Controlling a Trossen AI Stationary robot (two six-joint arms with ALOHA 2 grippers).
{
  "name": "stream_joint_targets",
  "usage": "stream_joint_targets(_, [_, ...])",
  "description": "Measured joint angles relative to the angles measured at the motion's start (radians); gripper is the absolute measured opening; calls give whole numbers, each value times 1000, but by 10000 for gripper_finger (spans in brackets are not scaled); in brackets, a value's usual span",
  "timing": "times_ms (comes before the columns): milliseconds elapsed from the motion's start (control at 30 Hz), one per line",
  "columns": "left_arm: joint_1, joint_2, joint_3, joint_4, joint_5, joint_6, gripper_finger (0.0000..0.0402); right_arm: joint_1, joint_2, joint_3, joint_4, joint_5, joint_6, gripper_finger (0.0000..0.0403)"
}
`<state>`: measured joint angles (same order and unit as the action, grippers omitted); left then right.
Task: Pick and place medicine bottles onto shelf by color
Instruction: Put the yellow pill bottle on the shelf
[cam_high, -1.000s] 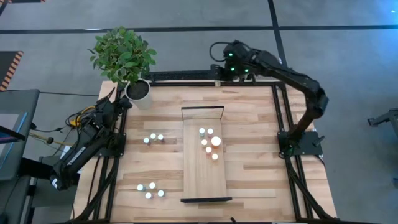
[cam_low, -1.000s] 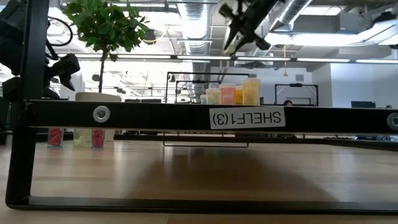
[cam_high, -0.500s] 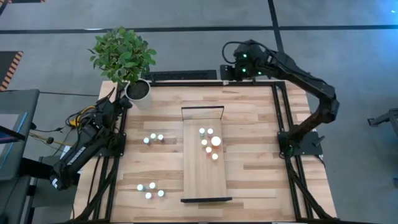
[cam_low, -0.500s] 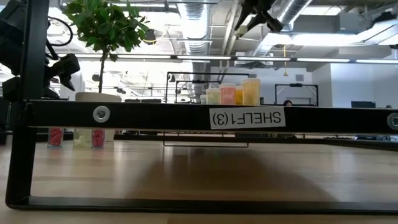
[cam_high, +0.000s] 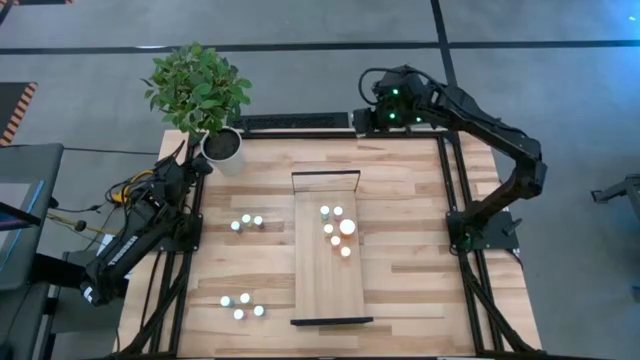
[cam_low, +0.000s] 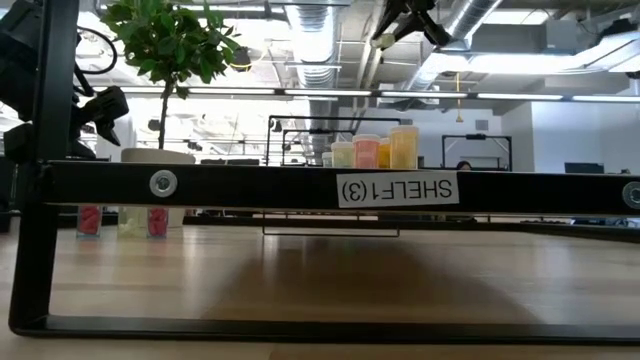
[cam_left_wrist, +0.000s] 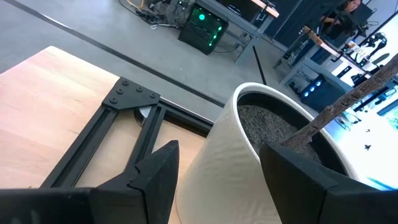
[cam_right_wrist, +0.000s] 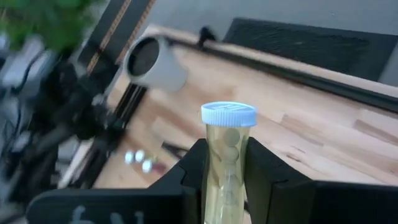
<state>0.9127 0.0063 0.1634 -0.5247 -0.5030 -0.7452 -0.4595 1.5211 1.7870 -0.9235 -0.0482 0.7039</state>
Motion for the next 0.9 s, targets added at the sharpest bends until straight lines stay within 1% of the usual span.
stream_joint_targets(67, [0, 0, 0, 0, 0, 0, 210, -1, 0, 0, 1, -58, -58, 82])
stream_joint_targets(133, [0, 0, 0, 0, 0, 0, 210, -5, -6, 0, 2, -113, -77, 82])
stream_joint_targets(233, [0, 0, 0, 0, 0, 0, 210, 7, -18, 0, -8, -158, -108, 82])
stream_joint_targets(367, [0, 0, 0, 0, 0, 0, 210, 42, -33, 0, -24, -220, -196, 82])
stream_joint_targets(600, [0, 0, 0, 0, 0, 0, 210, 98, -37, 0, 20, -219, -268, 89])
stream_joint_targets(900, [0, 0, 0, 0, 0, 0, 210, 145, -37, 0, 9, -221, -482, 130])
